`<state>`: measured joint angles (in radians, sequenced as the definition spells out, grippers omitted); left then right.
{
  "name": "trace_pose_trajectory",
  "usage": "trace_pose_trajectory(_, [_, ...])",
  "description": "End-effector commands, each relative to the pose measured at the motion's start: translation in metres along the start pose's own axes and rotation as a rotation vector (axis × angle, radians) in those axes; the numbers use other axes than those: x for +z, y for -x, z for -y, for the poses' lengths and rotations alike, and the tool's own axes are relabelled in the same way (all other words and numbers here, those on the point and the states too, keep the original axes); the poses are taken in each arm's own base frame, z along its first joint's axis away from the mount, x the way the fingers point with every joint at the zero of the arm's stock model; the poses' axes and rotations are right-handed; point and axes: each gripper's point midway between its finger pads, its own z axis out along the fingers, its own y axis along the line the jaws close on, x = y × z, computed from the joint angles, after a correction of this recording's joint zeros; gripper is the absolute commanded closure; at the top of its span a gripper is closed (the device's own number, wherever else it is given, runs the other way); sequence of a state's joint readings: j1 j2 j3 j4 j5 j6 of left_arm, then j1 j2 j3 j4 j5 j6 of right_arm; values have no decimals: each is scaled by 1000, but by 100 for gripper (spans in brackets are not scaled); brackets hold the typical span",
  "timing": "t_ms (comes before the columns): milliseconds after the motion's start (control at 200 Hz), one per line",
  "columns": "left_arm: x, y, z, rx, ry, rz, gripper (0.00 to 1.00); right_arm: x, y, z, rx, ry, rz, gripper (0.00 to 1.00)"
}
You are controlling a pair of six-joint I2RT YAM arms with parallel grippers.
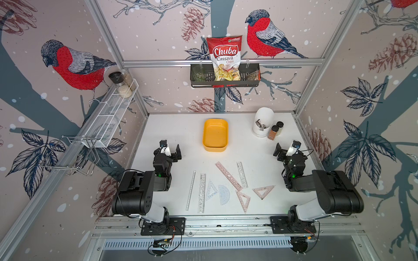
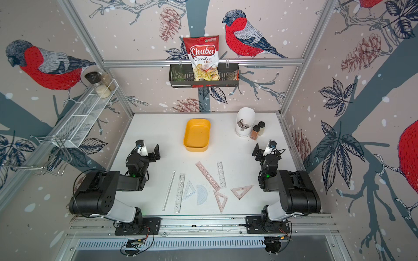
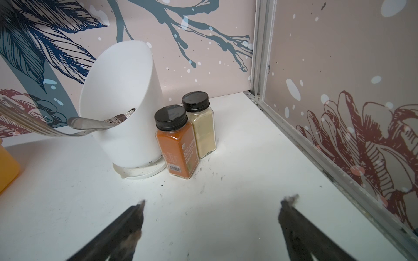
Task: Put the scattered rulers into the storage box
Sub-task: Adjust the storage box at the center of the board.
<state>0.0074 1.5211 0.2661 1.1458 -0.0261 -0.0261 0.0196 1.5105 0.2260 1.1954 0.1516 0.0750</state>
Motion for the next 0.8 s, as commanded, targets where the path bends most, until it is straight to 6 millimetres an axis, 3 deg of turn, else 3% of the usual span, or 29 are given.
trace_pose_trajectory(0, [2, 13, -14, -28, 88, 12, 2, -5, 16, 12, 12, -112, 68, 0])
trace_pose_trajectory(85, [13, 32, -30, -57, 195, -50, 3, -13, 32, 16, -6, -210, 86, 0])
trace_pose_trajectory(195, [20, 57, -27, -188, 278, -108, 4, -5, 52, -9, -7, -219, -35, 0])
trace_pose_trajectory(280, [33, 61, 14, -226, 200, -219, 4, -5, 61, -50, -1, -126, -98, 0])
trace_pose_trajectory(295, [35, 62, 22, -226, 189, -237, 4, -10, 70, -58, 14, -102, -85, 0])
trace_pose_trajectory(415, [52, 37, 82, -217, 73, -448, 8, -26, 78, -134, 46, 120, -151, 0])
trace_pose_trajectory(465, [61, 36, 104, -241, 14, -500, 11, -35, 84, -169, 53, 229, -182, 0])
trace_pose_trajectory(585, [71, 22, 148, -286, -148, -605, 13, -40, 70, -243, 19, 393, -296, 0])
trace_pose_trajectory(681, [77, 11, 168, -318, -239, -660, 16, -26, 53, -277, 44, 468, -389, 0])
trace_pose_trajectory(796, [83, -3, 189, -349, -321, -716, 17, 2, 32, -301, 48, 485, -490, 0])
